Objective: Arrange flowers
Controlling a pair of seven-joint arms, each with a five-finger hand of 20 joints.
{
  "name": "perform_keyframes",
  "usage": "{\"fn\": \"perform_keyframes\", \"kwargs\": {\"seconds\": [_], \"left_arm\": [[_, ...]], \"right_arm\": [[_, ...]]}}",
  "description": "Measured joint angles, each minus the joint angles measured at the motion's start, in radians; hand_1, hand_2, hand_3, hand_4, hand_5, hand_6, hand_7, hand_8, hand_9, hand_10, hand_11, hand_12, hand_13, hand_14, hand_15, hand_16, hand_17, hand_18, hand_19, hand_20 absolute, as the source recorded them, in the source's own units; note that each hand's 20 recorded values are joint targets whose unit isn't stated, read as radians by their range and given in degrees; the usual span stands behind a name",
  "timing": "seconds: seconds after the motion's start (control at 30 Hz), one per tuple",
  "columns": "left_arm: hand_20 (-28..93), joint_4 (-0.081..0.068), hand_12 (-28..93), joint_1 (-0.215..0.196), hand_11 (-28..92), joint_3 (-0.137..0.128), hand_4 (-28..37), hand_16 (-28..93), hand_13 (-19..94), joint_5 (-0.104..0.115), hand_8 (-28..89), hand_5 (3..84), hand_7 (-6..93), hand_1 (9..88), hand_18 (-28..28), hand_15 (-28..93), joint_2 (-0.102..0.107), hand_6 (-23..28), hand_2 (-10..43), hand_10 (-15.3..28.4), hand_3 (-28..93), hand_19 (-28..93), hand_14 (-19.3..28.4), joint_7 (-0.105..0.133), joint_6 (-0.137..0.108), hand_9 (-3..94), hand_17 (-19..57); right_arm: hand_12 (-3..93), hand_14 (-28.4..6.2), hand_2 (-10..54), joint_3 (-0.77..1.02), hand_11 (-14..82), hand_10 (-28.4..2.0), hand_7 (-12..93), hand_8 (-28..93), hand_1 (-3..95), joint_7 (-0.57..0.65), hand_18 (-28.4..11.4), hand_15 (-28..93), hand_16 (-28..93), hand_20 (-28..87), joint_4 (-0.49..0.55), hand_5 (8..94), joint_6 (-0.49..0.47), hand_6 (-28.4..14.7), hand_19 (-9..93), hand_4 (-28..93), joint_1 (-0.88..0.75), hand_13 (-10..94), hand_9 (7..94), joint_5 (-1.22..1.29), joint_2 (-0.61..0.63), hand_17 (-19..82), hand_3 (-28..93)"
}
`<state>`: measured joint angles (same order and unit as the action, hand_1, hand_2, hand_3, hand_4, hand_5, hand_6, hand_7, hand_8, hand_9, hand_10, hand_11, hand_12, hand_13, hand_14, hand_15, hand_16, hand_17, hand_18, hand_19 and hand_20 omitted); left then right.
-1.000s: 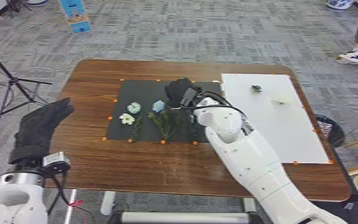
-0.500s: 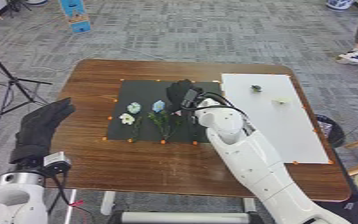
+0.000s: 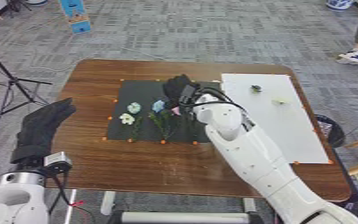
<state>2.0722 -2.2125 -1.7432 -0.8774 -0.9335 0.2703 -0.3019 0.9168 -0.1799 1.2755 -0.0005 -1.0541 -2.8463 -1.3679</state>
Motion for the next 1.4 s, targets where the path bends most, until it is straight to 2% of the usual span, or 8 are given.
{"fn": "perform_keyframes", "kwargs": {"seconds": [0.17, 0.33, 0.5, 0.63, 0.87, 1.13, 1.27, 1.4], "left_arm": [[16, 0.001, 11, -0.001, 18, 0.0, -27.9, -1, 37, 0.0, -8, 51.7, 12.9, 23.9, 7.8, 11, 0.0, 4.6, 3.7, 13.7, 72, 5, 13.7, -0.001, 0.0, 49.9, 6.8], [16, 0.01, 11, -0.013, 18, -0.007, -27.9, -1, 37, 0.0, -8, 51.6, 13.0, 24.0, 7.8, 11, 0.0, 4.6, 3.7, 13.7, 72, 5, 13.8, -0.001, 0.0, 49.9, 6.8], [16, 0.016, 11, -0.023, 18, -0.012, -27.9, -1, 37, -0.001, -8, 51.6, 12.9, 24.0, 7.8, 11, 0.0, 4.6, 3.7, 13.7, 72, 5, 13.7, -0.001, -0.001, 50.0, 6.7], [16, 0.016, 11, -0.025, 18, -0.012, -27.7, -1, 37, -0.001, -8, 51.7, 13.0, 24.1, 7.8, 11, -0.003, 4.5, 3.7, 13.7, 72, 5, 13.8, 0.0, -0.001, 49.9, 6.8], [16, 0.016, 11, -0.026, 18, -0.012, -27.5, -1, 37, -0.002, -8, 51.6, 13.0, 24.3, 7.8, 11, -0.005, 4.5, 3.6, 13.7, 72, 5, 13.8, -0.002, -0.001, 49.9, 6.8], [16, 0.023, 11, -0.036, 18, -0.023, -27.4, -1, 37, -0.002, -8, 51.6, 13.1, 24.3, 7.8, 11, -0.009, 4.6, 3.5, 13.7, 72, 5, 13.8, -0.002, -0.001, 49.9, 6.7], [16, 0.026, 11, -0.045, 18, -0.031, -27.3, -1, 37, -0.002, -8, 51.7, 13.1, 24.4, 7.8, 11, -0.013, 4.5, 3.4, 13.7, 72, 5, 13.8, -0.002, -0.001, 49.9, 6.7], [16, 0.027, 11, -0.047, 18, -0.031, -27.2, -1, 37, -0.003, -8, 51.7, 13.1, 24.4, 7.8, 11, -0.015, 4.5, 3.4, 13.7, 72, 5, 13.8, -0.002, -0.002, 50.0, 6.7]], "right_arm": [[29.6, -6.4, -8.8, -0.044, 32.6, -10.3, 26, -10, 29.4, 0.033, -23.7, 63, 42, 58, 0.068, 75.2, -0.005, 2.1, 89, -15, 0.033, 82, 83.9, 0.095, 0.054, 43, 68], [29.3, -7.0, -8.9, -0.062, 31.4, -10.8, 26, -10, 28.9, 0.061, -23.8, 61, 42, 58, 0.149, 73.7, -0.007, 2.2, 87, -15, 0.063, 81, 82.5, 0.136, 0.123, 41, 68], [28.1, -11.3, -9.4, -0.049, 26.9, -12.7, 24, -10, 27.6, 0.074, -24.3, 52, 39, 58, 0.198, 66.0, -0.006, 1.7, 75, -17, 0.09, 72, 74.2, 0.197, 0.213, 32, 68], [27.6, -12.3, -9.5, 0.019, 24.0, -13.2, 21, -10, 25.2, 0.074, -24.0, 48, 38, 58, 0.204, 61.5, 0.0, 0.1, 69, -20, 0.088, 68, 69.4, 0.215, 0.278, 30, 67], [26.0, -12.2, -9.5, 0.105, 20.1, -13.8, 18, -9, 23.5, 0.097, -24.5, 46, 37, 59, 0.198, 57.4, 0.023, -2.0, 69, -23, 0.062, 68, 66.7, 0.228, 0.395, 30, 66], [22.7, -12.4, -9.5, 0.226, 13.6, -15.2, 16, -8, 20.6, 0.1, -24.8, 45, 38, 61, 0.17, 53.7, -0.03, -3.7, 69, -25, -0.016, 67, 62.5, 0.14, 0.445, 29, 67], [22.1, -12.5, -9.5, 0.291, 13.0, -15.4, 15, -7, 21.1, 0.097, -24.8, 45, 38, 61, 0.16, 53.4, -0.081, -4.0, 69, -25, -0.071, 67, 62.3, 0.101, 0.468, 29, 67], [21.8, -12.6, -9.5, 0.348, 13.1, -15.1, 15, -7, 21.5, 0.088, -24.8, 46, 38, 61, 0.121, 53.7, -0.09, -4.1, 70, -26, -0.119, 67, 62.5, 0.041, 0.479, 29, 68]]}}
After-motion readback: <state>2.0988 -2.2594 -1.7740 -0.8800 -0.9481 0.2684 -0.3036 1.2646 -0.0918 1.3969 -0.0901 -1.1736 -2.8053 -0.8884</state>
